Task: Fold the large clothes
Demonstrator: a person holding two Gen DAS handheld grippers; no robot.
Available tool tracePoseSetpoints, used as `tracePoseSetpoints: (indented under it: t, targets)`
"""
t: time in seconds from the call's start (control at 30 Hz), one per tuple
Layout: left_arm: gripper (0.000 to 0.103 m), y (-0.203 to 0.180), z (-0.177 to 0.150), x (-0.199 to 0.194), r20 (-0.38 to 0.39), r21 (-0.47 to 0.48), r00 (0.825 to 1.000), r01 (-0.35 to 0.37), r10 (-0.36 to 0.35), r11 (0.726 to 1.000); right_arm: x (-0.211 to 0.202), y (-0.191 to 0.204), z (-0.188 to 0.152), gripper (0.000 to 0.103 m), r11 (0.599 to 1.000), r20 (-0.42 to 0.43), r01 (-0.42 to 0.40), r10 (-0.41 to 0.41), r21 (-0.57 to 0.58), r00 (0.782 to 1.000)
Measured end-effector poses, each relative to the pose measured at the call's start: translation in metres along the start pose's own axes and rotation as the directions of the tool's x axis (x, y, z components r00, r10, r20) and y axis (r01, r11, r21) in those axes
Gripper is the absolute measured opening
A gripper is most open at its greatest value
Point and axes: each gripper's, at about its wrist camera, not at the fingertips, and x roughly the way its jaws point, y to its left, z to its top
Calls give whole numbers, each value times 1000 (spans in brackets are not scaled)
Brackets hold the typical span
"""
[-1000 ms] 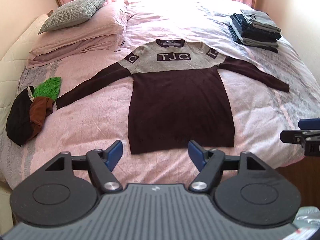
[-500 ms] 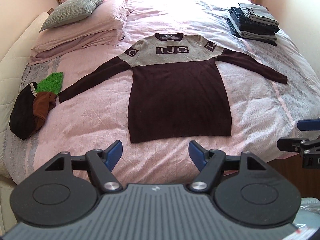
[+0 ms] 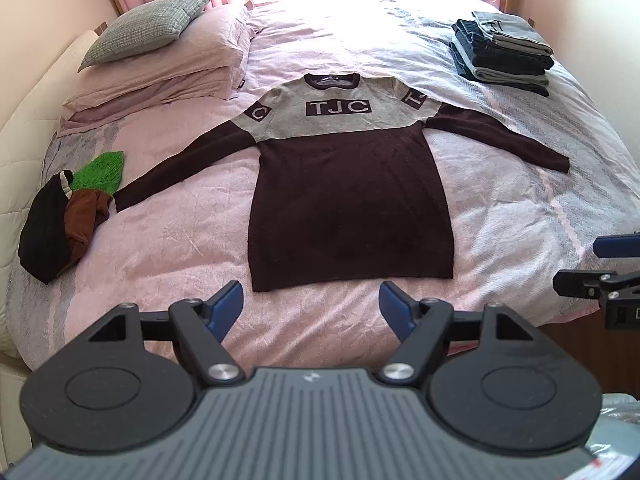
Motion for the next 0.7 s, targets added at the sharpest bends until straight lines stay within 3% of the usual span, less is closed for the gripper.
tracePoseSetpoints:
  t: [0.43, 0.7]
  targets:
    - [74, 5, 20, 25, -19, 18, 1000, 23, -23, 1000, 18, -7, 20, 69, 999, -19, 13, -12, 40, 1000]
    - [77, 61, 55, 78, -6, -55, 998, 67, -68, 996, 54, -19, 63, 69, 988, 14, 55, -57, 142, 998]
